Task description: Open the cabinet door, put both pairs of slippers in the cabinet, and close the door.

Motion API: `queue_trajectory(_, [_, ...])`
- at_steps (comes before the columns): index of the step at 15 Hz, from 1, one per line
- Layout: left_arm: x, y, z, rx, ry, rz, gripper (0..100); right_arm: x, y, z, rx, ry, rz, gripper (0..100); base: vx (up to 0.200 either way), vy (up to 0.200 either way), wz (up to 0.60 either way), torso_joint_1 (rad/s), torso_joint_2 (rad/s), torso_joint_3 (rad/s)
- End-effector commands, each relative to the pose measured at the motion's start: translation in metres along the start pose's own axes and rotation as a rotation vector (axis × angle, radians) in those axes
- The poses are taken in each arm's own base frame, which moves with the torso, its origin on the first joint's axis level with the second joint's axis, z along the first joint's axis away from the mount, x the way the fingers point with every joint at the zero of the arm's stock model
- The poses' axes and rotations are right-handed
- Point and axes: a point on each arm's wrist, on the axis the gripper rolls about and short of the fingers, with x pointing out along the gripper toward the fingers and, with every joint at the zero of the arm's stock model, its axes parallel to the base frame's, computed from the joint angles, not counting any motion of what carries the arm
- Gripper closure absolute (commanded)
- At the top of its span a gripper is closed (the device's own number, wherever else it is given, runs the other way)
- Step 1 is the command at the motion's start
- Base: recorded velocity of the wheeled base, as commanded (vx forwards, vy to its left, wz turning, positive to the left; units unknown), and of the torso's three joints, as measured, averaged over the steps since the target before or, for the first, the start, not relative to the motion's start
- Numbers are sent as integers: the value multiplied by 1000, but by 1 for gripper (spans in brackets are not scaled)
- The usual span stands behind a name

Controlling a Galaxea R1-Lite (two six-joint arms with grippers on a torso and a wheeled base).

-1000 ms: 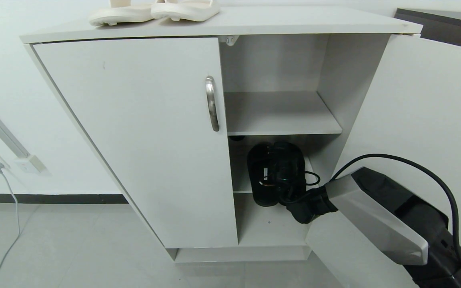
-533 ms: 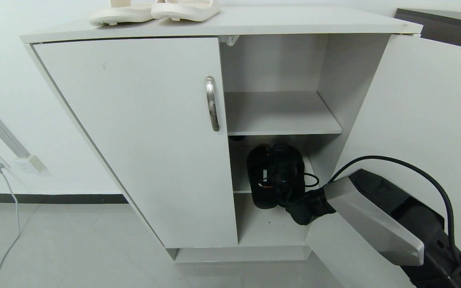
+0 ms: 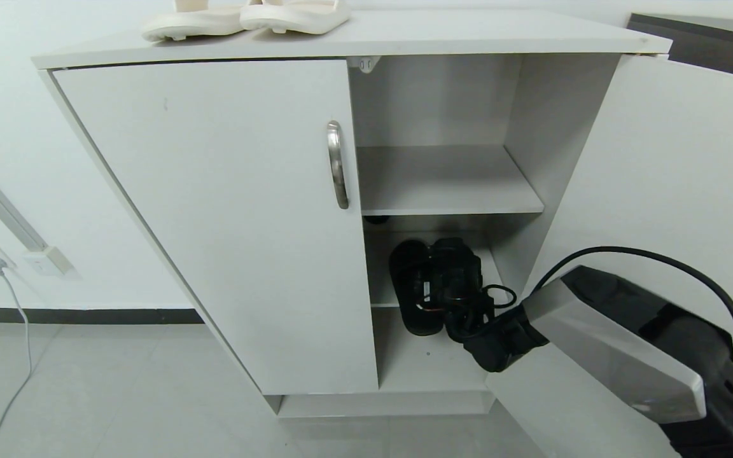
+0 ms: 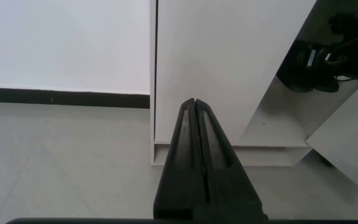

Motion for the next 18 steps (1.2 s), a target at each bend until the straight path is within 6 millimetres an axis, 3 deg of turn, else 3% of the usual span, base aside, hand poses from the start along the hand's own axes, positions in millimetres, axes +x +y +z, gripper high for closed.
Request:
queue_trajectory(1, [0, 0, 0, 0, 2, -1, 100, -29, -7, 19, 4, -11, 18, 0, 0, 0, 0, 0, 0, 0])
queue_trajectory(4, [0, 0, 0, 6, 1, 1, 100, -68, -17, 23, 0, -13, 51, 0, 0, 0, 0, 0, 0, 0])
queue_trajectory(6, [0, 0, 0, 1, 1, 1, 100, -106, -21, 20, 1, -21, 139, 0, 0, 0, 0, 0, 0, 0])
queue_trajectory(10, [0, 0, 0, 1, 0, -1, 100, -168, -24, 6, -12, -22, 250, 0, 0, 0, 0, 0, 0, 0])
queue_trajectory(12, [0, 0, 0, 0, 2, -1, 100, -172, -23, 4, -8, -32, 263, 0, 0, 0, 0, 0, 0, 0])
queue_trajectory(18, [0, 0, 0, 1, 2, -2, 100, -170, -26, 0, -13, -21, 253, 0, -200, 0, 0, 2, 1, 3])
